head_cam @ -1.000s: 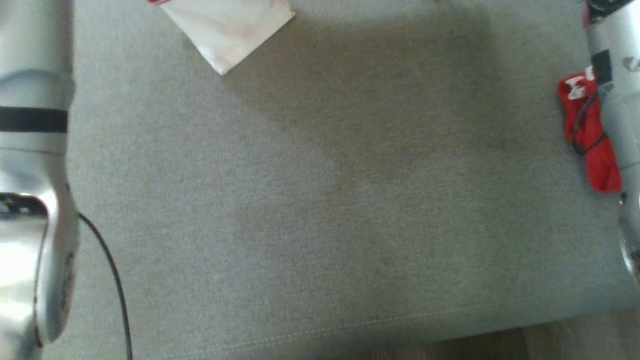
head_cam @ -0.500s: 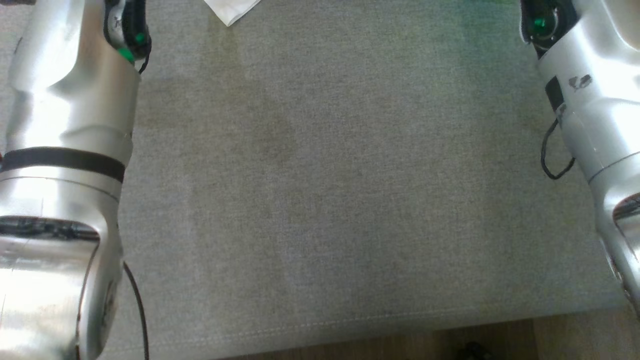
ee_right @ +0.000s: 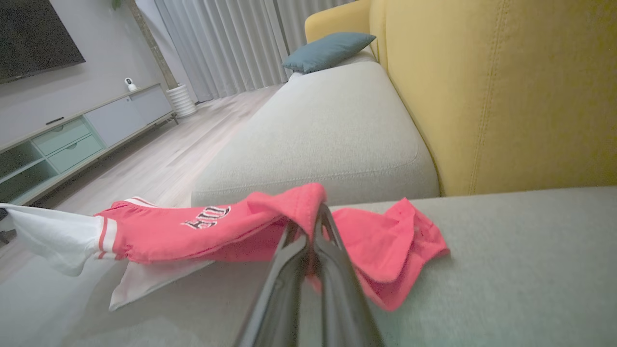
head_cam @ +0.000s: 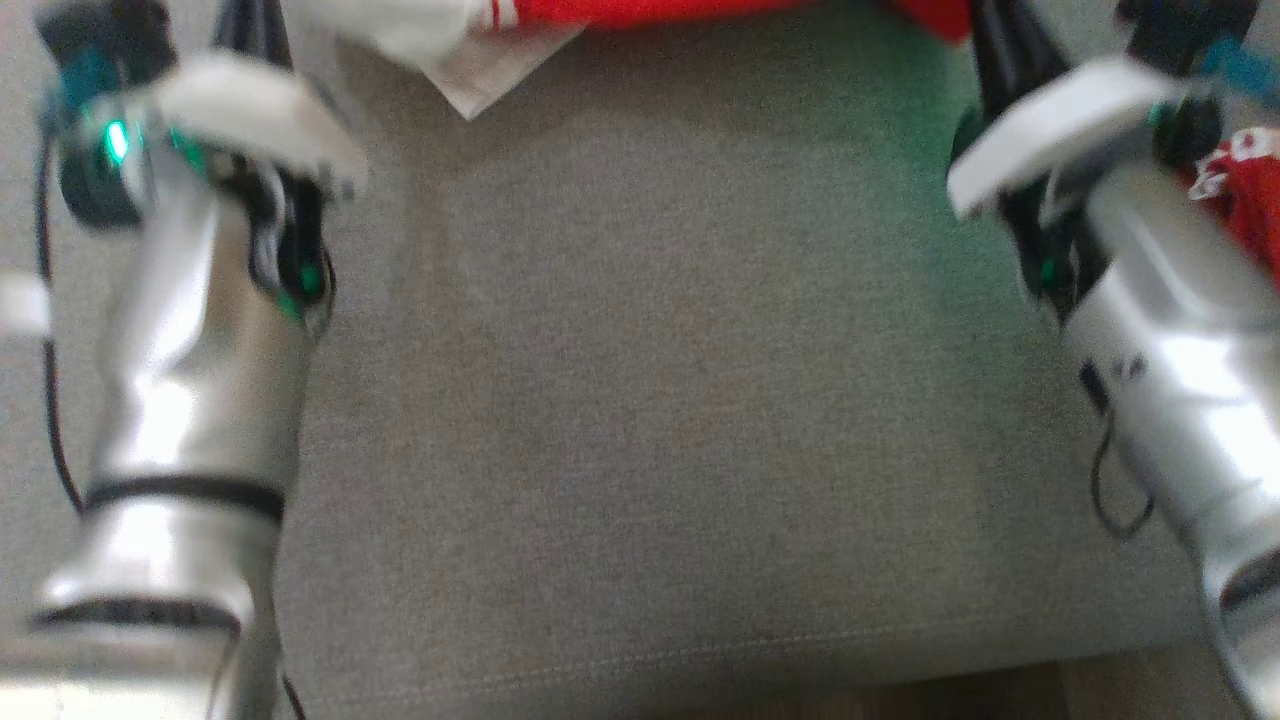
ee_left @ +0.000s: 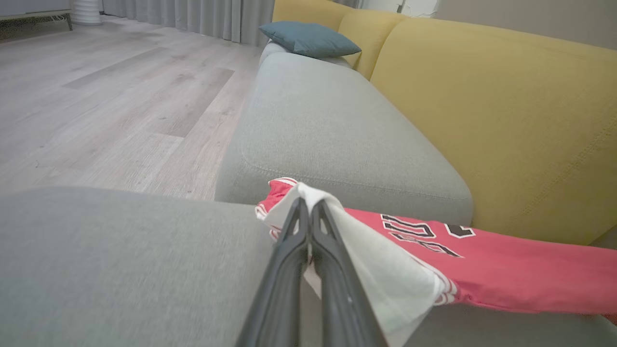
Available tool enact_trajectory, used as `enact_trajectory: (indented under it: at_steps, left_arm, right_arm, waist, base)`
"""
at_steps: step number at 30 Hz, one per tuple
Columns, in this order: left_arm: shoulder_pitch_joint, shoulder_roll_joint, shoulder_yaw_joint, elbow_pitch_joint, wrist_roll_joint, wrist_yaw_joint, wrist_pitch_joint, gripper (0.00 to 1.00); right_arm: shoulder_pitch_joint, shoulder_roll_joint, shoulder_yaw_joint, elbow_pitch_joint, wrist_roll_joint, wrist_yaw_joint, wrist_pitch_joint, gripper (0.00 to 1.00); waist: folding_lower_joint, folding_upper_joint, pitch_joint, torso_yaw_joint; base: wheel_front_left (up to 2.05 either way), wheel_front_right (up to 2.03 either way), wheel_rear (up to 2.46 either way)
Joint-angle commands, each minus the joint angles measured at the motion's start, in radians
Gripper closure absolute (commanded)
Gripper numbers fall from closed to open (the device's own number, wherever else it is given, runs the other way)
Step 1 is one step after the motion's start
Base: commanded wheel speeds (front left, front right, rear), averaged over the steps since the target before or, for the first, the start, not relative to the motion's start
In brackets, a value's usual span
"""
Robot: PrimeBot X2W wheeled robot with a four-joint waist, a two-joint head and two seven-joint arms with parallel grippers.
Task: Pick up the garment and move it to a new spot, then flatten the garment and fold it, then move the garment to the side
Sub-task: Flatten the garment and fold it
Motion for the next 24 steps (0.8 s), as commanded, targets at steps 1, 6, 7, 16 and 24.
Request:
enact_trajectory:
  at_steps: [1, 6, 7, 16, 24]
  left_arm:
    - [0.035, 0.036, 0.032, -0.058, -0.003, -0.004, -0.005, 1.00]
    - [0.295, 0.036, 0.062, -0.224, -0.013, -0.001, -0.005, 1.00]
    - [0.348, 0.038, 0.065, -0.264, -0.013, 0.004, -0.005, 1.00]
    - [0.846, 0.077, 0.052, -0.770, 0.010, 0.110, 0.170, 1.00]
    - [1.172, 0.092, 0.026, -1.200, 0.022, 0.210, 0.404, 1.00]
  right_arm:
    - [0.034, -0.006, 0.004, -0.045, 0.007, 0.003, -0.010, 1.00]
    - [0.223, -0.047, 0.013, -0.137, 0.003, 0.003, -0.011, 1.00]
    - [0.258, -0.058, 0.012, -0.152, 0.001, 0.003, -0.011, 1.00]
    - [0.535, -0.123, -0.083, -0.233, -0.124, 0.003, 0.014, 1.00]
    - [0.819, -0.095, -0.328, -0.445, -0.265, 0.003, 0.171, 1.00]
  waist:
    - [0.0000, -0.0001, -0.043, -0.003]
    - [0.0000, -0.0001, -0.109, -0.011]
    - [0.0000, -0.0001, -0.121, -0.012]
    - [0.0000, -0.0001, -0.218, -0.009]
    - [0.0000, -0.0001, -0.268, 0.005]
  base:
    - [0.00, 0.00, 0.00]
    - [0.00, 0.00, 0.00]
    - [0.00, 0.00, 0.00]
    - [0.00, 0.00, 0.00]
    - [0.00, 0.00, 0.00]
